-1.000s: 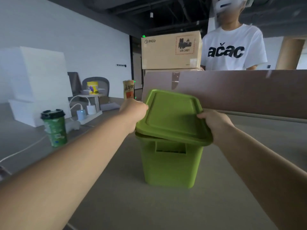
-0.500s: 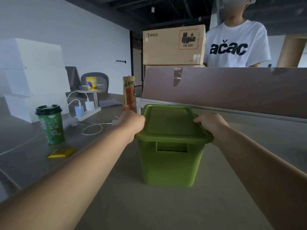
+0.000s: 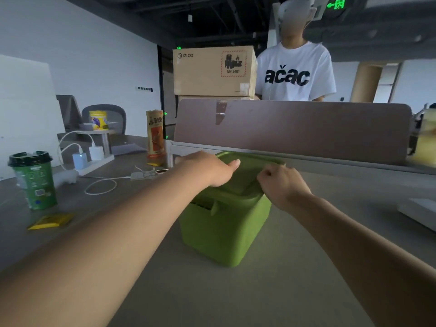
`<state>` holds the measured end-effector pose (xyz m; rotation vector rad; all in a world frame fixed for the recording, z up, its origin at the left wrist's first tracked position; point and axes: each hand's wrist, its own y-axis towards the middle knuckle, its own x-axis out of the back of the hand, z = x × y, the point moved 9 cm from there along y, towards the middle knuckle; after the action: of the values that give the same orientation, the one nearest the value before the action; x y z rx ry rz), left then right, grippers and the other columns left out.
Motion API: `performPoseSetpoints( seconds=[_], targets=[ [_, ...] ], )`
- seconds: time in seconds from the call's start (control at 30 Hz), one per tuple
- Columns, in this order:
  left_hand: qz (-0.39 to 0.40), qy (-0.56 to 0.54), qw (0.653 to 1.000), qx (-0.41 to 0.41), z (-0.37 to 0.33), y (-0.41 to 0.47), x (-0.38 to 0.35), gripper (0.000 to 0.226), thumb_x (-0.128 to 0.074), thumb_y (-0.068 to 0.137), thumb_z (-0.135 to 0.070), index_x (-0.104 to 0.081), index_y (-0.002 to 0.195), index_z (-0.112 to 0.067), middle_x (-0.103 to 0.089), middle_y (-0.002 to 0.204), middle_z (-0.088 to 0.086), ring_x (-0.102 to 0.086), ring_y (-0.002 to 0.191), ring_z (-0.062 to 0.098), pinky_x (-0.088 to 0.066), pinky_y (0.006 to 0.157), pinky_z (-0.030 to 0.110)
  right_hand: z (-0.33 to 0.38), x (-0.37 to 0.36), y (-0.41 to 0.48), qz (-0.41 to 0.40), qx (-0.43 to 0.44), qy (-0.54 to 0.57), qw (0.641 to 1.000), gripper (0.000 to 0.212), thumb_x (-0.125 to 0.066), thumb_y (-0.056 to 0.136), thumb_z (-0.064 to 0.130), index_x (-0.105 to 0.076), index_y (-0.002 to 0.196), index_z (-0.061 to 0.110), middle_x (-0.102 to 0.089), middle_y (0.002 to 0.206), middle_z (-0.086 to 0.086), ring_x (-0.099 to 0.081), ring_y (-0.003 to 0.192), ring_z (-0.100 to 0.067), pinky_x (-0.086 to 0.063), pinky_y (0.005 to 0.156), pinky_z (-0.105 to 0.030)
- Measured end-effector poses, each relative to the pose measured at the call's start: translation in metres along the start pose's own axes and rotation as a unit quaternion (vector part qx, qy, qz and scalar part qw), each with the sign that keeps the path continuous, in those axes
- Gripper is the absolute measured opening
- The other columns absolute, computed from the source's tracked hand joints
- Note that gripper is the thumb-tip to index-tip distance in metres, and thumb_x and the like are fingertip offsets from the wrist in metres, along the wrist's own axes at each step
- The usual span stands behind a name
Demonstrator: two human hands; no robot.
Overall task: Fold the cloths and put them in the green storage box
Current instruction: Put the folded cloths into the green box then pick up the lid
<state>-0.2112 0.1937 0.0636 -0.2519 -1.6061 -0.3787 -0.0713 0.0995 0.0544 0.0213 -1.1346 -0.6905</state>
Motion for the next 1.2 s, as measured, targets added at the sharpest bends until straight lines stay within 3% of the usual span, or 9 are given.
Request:
performPoseSetpoints(
  seconds=[0.17,0.3,0.4,0.5,0.6,0.8,0.93,1.1,1.2],
  targets=[
    [0.100,0.022,0.993,-0.057,-0.030,0.009,-0.018,0.070,-0.021,0.097,-0.057,-0.018,0.152,-0.014,-0.014,0.161,0.009,-0.020,0.145,0.034,-0.020,0.117,0.045,0.006,0.033,-0.036,-0.075,0.107,-0.114,0.985,0.028,-0.042,0.090,0.028,-0.049,0.067,0.013,-0.051,0.077,-0.004,-0.043,0.075,-0.025,-0.035,0.061,-0.033],
    [0.128,-0.043,0.978,-0.158,-0.062,0.008,-0.030,0.052,-0.020,0.100,-0.038,-0.014,0.152,-0.035,-0.007,0.162,-0.001,-0.009,0.148,0.027,-0.008,0.119,0.048,-0.030,0.067,-0.030,-0.051,0.030,-0.027,0.998,0.027,-0.050,0.080,0.016,-0.046,0.055,0.008,-0.046,0.056,-0.008,-0.044,0.059,-0.026,-0.031,0.050,-0.029],
    [0.090,-0.082,0.969,-0.214,-0.084,-0.003,-0.030,0.052,-0.016,0.099,-0.049,-0.014,0.150,-0.040,-0.004,0.162,-0.006,-0.001,0.149,0.023,0.001,0.119,0.049,-0.076,0.069,-0.015,0.002,-0.028,-0.071,0.997,0.025,-0.050,0.077,0.035,-0.060,0.071,0.013,-0.061,0.086,-0.010,-0.057,0.085,-0.029,-0.044,0.065,-0.030],
    [0.100,-0.069,0.971,-0.208,-0.085,-0.004,-0.033,0.073,-0.011,0.086,-0.076,-0.009,0.150,-0.043,0.001,0.162,-0.009,0.004,0.149,0.021,0.005,0.117,0.049,-0.108,0.057,-0.011,0.090,-0.069,-0.080,0.990,0.085,-0.035,0.063,0.076,-0.061,0.120,0.019,-0.055,0.132,-0.009,-0.052,0.118,-0.029,-0.042,0.100,-0.041],
    [0.108,-0.080,0.972,-0.194,-0.083,-0.004,-0.034,0.077,-0.014,0.081,-0.081,-0.009,0.149,-0.045,0.001,0.162,-0.011,0.005,0.149,0.020,0.005,0.118,0.050,-0.109,0.047,-0.012,0.152,-0.037,-0.140,0.978,0.067,-0.029,0.093,0.061,-0.041,0.144,0.019,-0.033,0.154,-0.011,-0.035,0.138,-0.030,-0.027,0.113,-0.040],
    [0.114,-0.065,0.972,-0.194,-0.084,-0.001,-0.030,0.071,-0.022,0.086,-0.076,-0.019,0.148,-0.044,-0.010,0.161,-0.006,-0.007,0.148,0.026,-0.008,0.118,0.049,-0.108,0.055,-0.004,0.136,-0.068,-0.183,0.971,0.058,-0.031,0.095,0.052,-0.047,0.138,0.016,-0.049,0.142,-0.010,-0.047,0.128,-0.028,-0.039,0.101,-0.036],
    [-0.020,-0.084,0.976,-0.200,-0.091,0.006,-0.012,0.052,-0.031,0.089,-0.068,-0.046,0.130,-0.040,-0.035,0.146,0.003,-0.025,0.138,0.029,-0.025,0.110,0.052,-0.092,0.067,0.007,0.020,-0.092,-0.209,0.974,0.052,-0.042,0.088,0.038,-0.049,0.134,0.014,-0.050,0.136,-0.012,-0.046,0.124,-0.032,-0.044,0.093,-0.037],
    [0.040,-0.065,0.984,-0.161,-0.085,0.012,-0.027,0.068,-0.023,0.089,-0.072,-0.009,0.149,-0.044,0.012,0.162,-0.002,0.021,0.146,0.026,0.012,0.113,0.057,-0.103,0.043,0.013,0.122,-0.084,-0.165,0.975,0.062,-0.029,0.094,0.039,-0.013,0.153,0.028,0.009,0.163,0.000,0.013,0.149,-0.024,-0.007,0.118,-0.050],
    [0.082,-0.086,0.983,-0.139,-0.084,0.016,-0.033,0.072,-0.022,0.087,-0.074,0.002,0.149,-0.045,0.021,0.160,-0.001,0.021,0.145,0.029,0.011,0.112,0.060,-0.107,0.034,0.016,0.168,-0.088,-0.126,0.974,0.059,-0.021,0.097,0.042,-0.009,0.153,0.031,0.013,0.162,0.003,0.014,0.149,-0.021,-0.002,0.119,-0.049]
  ],
)
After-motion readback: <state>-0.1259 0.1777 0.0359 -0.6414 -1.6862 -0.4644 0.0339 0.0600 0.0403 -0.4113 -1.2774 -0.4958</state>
